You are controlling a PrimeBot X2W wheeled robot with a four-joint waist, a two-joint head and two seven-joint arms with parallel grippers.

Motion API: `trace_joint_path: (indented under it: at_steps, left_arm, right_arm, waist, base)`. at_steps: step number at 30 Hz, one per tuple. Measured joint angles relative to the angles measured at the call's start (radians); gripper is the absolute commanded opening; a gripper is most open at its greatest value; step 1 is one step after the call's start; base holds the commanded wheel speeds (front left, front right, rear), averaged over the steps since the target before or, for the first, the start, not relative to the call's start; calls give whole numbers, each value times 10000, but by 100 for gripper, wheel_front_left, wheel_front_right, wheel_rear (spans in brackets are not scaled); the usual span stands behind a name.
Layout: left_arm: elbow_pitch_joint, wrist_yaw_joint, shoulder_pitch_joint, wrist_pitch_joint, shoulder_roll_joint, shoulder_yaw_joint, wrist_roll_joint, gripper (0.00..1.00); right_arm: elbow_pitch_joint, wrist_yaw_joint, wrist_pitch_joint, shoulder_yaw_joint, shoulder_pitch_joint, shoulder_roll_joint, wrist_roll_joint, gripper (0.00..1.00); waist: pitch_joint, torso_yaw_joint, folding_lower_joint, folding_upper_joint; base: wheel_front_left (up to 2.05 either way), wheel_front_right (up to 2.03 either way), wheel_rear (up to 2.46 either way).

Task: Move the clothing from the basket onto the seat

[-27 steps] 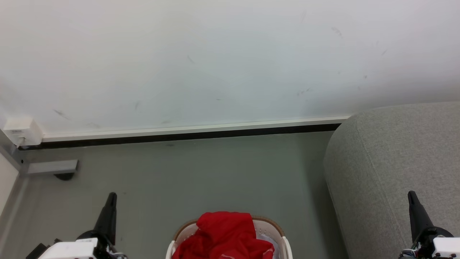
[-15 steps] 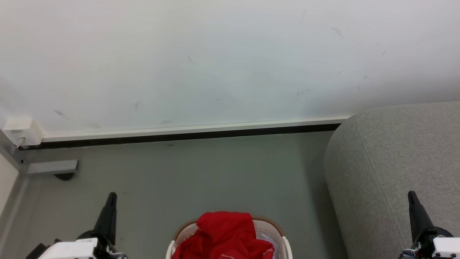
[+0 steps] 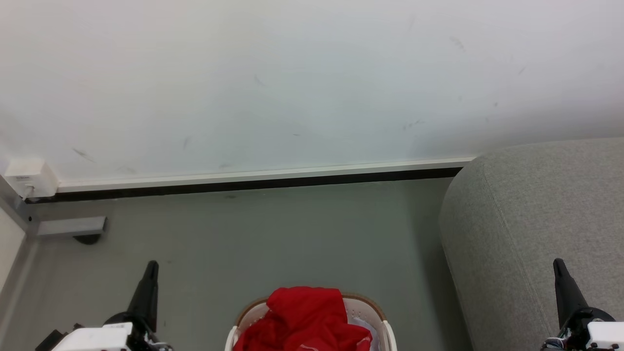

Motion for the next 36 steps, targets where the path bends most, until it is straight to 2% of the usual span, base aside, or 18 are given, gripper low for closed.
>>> trace_joint_path:
  at_steps: [35,36]
  left_arm:
    - [0,0,0,0,0,0,0,0]
    - [0,0,0,0,0,0,0,100]
  right_arm:
    - [0,0,0,0,0,0,0,0]
    - [0,0,0,0,0,0,0,100]
  waist:
    - [0,0,0,0]
    - [0,0,0,0]
  base:
    - [0,0,0]
    - [0,0,0]
